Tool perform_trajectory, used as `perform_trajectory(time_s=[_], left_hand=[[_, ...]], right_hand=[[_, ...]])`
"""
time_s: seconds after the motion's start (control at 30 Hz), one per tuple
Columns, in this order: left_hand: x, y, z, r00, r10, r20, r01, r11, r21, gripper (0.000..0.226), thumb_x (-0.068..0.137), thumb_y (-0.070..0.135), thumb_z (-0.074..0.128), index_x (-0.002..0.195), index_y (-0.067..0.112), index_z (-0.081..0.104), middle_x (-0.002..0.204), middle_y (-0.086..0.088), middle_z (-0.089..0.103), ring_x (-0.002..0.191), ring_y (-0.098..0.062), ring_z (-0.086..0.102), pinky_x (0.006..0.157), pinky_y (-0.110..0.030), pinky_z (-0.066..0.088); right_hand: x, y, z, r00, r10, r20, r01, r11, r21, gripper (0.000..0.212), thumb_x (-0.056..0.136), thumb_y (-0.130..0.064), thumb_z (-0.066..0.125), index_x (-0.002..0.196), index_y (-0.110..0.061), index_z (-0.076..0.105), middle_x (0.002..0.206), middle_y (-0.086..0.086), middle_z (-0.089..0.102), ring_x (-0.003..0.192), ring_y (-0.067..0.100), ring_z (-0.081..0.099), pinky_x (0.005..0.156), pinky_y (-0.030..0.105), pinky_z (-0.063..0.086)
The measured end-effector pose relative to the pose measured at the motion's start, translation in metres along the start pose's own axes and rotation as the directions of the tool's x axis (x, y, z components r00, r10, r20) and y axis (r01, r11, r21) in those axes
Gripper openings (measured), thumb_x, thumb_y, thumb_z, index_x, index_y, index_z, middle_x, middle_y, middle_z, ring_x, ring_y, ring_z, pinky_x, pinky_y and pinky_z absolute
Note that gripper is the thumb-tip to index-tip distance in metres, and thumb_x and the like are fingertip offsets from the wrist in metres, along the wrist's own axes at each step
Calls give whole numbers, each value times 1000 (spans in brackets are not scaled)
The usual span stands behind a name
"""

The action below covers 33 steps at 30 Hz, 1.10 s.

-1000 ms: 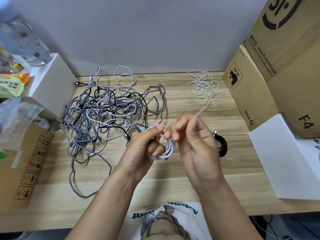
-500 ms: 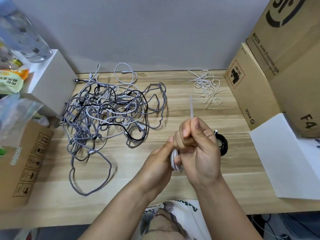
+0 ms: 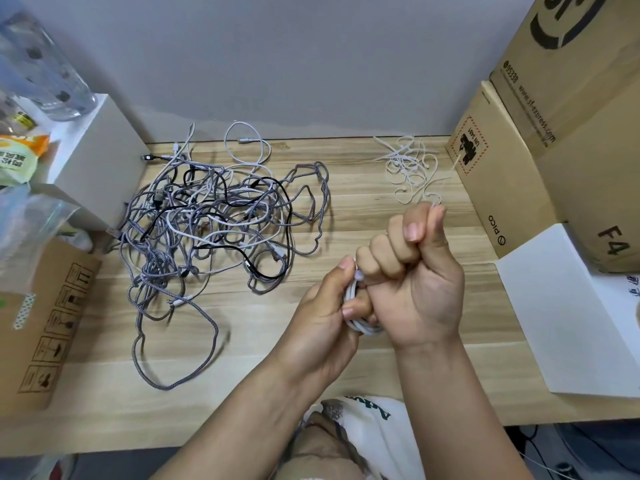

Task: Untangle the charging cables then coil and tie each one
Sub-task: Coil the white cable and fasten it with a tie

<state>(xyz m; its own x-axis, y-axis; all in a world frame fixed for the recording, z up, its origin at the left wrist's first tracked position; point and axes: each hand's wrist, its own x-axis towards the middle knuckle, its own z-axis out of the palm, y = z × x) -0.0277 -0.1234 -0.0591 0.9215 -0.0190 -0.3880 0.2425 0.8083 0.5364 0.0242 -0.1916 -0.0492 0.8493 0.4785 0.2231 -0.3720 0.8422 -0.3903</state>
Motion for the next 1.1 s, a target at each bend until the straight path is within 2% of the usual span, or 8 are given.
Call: perform_trajectory(time_s=[0.23, 0.3, 0.43, 0.7, 0.8, 0.87, 1.0, 1.1], left_hand=[[7, 5, -5, 997, -79, 24, 78, 997, 28, 34, 82, 31, 44, 58, 16, 62, 38, 8, 27, 42, -10, 39, 50, -19, 44], [7, 7, -2, 994, -102, 36, 102, 995, -7, 35, 82, 30, 44, 56, 17, 64, 37, 8, 27, 41, -9, 39, 49, -19, 44], [7, 9, 5, 993, -117, 26, 118, 993, -26, 24, 80, 31, 45, 64, 13, 47, 35, 8, 27, 42, -9, 38, 47, -18, 42], [-3, 9, -3, 1000, 19, -23, -10, 946, 325, 28, 78, 32, 51, 62, 9, 50, 41, 6, 24, 43, -14, 35, 48, -17, 37], [-6, 11, -10, 998, 37, 46, -53, 905, 423, 30, 87, 30, 56, 64, 12, 55, 43, 6, 29, 45, -15, 41, 52, -18, 40], [-8, 13, -13, 991, 55, 124, -109, 871, 479, 28, 87, 32, 47, 70, 12, 58, 47, 5, 40, 52, -14, 49, 59, -20, 42], [-11, 15, -12, 967, 93, 239, -205, 842, 499, 22, 89, 24, 45, 82, 8, 57, 64, 2, 60, 65, -11, 55, 66, -16, 42], [-12, 13, -5, 959, 119, 259, -218, 891, 399, 21, 89, 23, 48, 78, 15, 63, 58, 2, 45, 58, -12, 42, 60, -17, 39]], right_hand=[[8, -5, -13, 1000, -2, -26, -4, 972, -234, 25, 84, -35, 61, 68, -16, 58, 52, -6, 19, 41, 8, 20, 42, 19, 26], [10, -7, -13, 1000, -11, -13, 8, 973, -231, 25, 84, -35, 60, 68, -16, 58, 52, -6, 20, 41, 8, 20, 42, 19, 27], [8, -9, -11, 999, -53, -11, 51, 988, -143, 24, 84, -33, 59, 67, -15, 58, 52, -6, 20, 42, 10, 20, 44, 19, 30], [-13, -26, -14, 990, -97, -100, 77, 980, -185, 24, 82, -30, 64, 66, -13, 58, 52, -5, 20, 42, 11, 19, 44, 18, 32], [-14, -28, -14, 989, -82, -122, 54, 976, -212, 24, 81, -30, 64, 66, -13, 58, 52, -5, 20, 42, 11, 18, 44, 18, 33], [-16, -30, -14, 987, -88, -134, 52, 966, -254, 23, 83, -30, 61, 66, -14, 58, 52, -5, 19, 42, 11, 18, 46, 18, 35], [-19, -37, -8, 970, -129, -206, 51, 937, -346, 34, 90, -25, 40, 62, -17, 59, 52, -5, 16, 42, 11, 17, 50, 18, 41], [-18, -40, -2, 951, -130, -282, 38, 950, -311, 39, 89, -24, 35, 59, -16, 58, 52, -3, 15, 42, 12, 16, 49, 17, 41]])
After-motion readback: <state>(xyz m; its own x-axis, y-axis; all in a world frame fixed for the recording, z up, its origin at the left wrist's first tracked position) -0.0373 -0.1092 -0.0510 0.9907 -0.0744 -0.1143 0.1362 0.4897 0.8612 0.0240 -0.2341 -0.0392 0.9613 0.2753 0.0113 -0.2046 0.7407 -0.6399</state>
